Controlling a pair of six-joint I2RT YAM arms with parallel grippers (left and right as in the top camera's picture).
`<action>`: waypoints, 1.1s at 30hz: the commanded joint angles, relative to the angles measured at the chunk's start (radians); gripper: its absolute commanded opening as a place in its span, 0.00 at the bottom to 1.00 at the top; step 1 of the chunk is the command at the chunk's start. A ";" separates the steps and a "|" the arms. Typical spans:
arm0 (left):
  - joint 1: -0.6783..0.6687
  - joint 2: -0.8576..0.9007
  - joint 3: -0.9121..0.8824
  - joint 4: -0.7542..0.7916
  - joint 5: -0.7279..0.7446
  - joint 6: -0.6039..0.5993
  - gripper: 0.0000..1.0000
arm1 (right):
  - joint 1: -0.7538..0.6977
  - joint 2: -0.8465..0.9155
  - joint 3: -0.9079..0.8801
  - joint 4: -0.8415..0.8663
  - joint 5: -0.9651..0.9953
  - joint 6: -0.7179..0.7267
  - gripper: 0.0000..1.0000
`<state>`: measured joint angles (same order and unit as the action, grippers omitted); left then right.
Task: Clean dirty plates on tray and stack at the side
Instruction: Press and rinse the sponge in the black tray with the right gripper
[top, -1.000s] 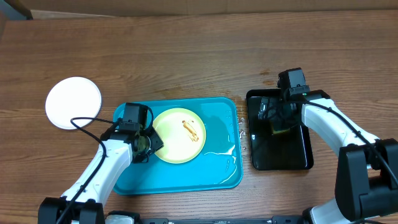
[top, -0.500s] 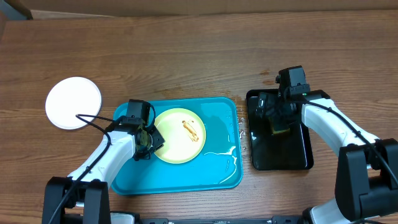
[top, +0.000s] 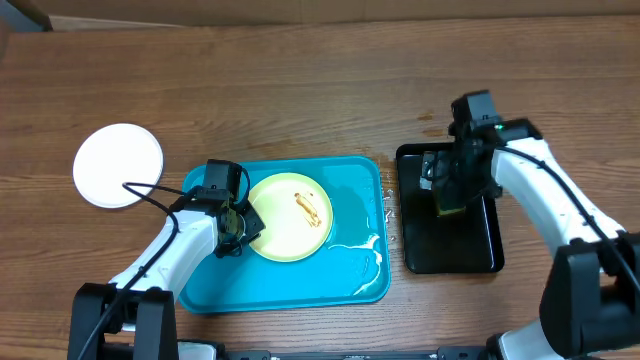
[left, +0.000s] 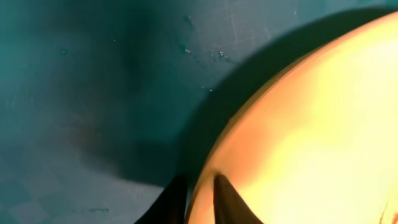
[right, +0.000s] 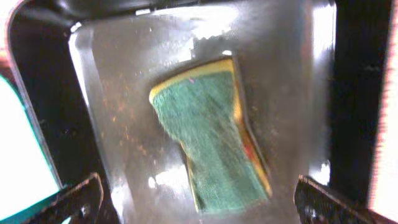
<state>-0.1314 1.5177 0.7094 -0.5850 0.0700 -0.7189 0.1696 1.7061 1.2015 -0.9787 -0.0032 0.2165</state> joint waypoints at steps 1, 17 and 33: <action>-0.005 0.047 -0.033 -0.004 0.002 0.024 0.17 | -0.008 -0.032 0.000 -0.049 0.039 -0.018 1.00; -0.005 0.047 -0.033 0.001 0.008 0.024 0.21 | -0.008 -0.008 -0.256 0.234 0.039 -0.059 0.04; -0.005 0.047 -0.033 0.001 0.008 0.024 0.26 | -0.008 -0.006 -0.101 0.154 0.062 -0.094 1.00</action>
<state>-0.1314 1.5196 0.7097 -0.5720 0.0864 -0.7040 0.1650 1.6958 1.0832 -0.8295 0.0353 0.1261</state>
